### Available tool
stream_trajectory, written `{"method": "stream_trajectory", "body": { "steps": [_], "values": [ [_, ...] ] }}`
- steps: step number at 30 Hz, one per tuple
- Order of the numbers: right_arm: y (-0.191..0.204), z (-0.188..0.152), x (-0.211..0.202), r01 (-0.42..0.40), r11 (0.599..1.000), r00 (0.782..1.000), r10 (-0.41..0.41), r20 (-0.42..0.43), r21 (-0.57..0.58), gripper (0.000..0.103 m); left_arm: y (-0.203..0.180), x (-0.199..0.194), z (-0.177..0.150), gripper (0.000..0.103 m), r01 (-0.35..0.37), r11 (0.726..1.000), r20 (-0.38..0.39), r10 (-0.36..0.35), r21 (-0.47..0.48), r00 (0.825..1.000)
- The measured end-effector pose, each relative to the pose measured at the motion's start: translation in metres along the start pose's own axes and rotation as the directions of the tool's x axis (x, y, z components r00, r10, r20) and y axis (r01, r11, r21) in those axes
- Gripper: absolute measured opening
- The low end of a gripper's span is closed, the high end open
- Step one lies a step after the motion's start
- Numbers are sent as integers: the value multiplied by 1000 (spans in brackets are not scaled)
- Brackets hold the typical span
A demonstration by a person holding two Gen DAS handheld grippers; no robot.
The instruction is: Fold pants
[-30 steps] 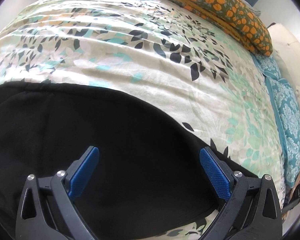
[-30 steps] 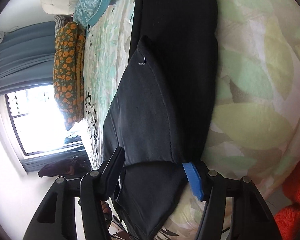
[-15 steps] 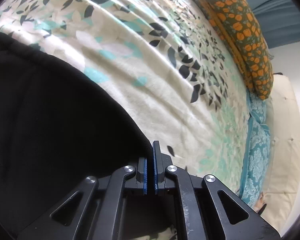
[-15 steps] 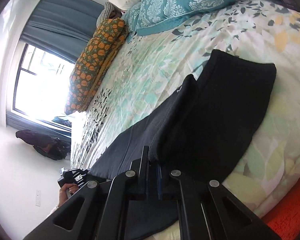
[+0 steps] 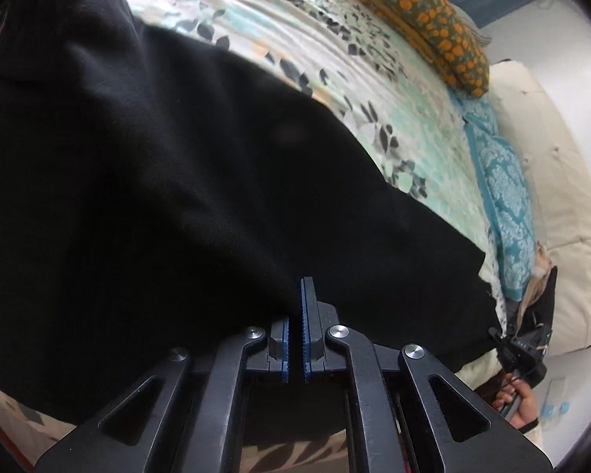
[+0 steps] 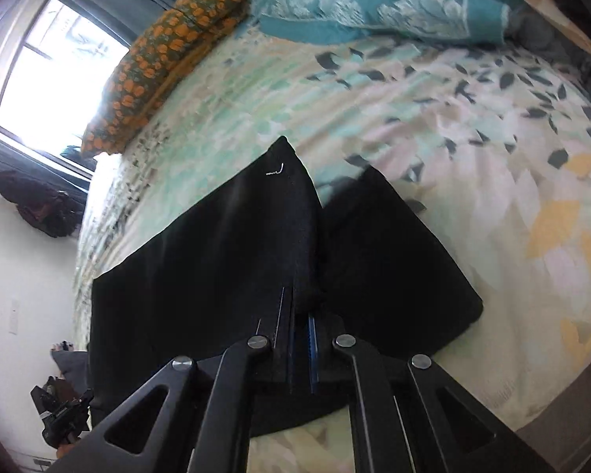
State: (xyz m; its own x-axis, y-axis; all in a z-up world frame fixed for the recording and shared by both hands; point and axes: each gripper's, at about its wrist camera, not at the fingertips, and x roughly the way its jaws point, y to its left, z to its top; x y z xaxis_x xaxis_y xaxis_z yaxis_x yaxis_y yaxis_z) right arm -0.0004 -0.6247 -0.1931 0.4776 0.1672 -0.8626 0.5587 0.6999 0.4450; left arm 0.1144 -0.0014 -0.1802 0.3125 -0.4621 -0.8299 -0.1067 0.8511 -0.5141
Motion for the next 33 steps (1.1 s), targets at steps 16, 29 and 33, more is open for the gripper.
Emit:
{"method": "stream_trajectory", "body": {
  "steps": [16, 29, 33],
  "values": [
    [-40, -5, -29, -6, 990, 1000, 2, 25, 138, 6, -23, -14, -33, 3, -17, 990, -50, 25, 140, 998],
    [-23, -18, -51, 197, 978, 978, -201, 58, 75, 71, -23, -44, -64, 67, -136, 951, -78, 164, 278, 983],
    [14, -39, -91, 348, 937, 915, -333, 228, -27, 87, -20, -80, -56, 68, -193, 911, 86, 173, 366, 981]
  ]
}}
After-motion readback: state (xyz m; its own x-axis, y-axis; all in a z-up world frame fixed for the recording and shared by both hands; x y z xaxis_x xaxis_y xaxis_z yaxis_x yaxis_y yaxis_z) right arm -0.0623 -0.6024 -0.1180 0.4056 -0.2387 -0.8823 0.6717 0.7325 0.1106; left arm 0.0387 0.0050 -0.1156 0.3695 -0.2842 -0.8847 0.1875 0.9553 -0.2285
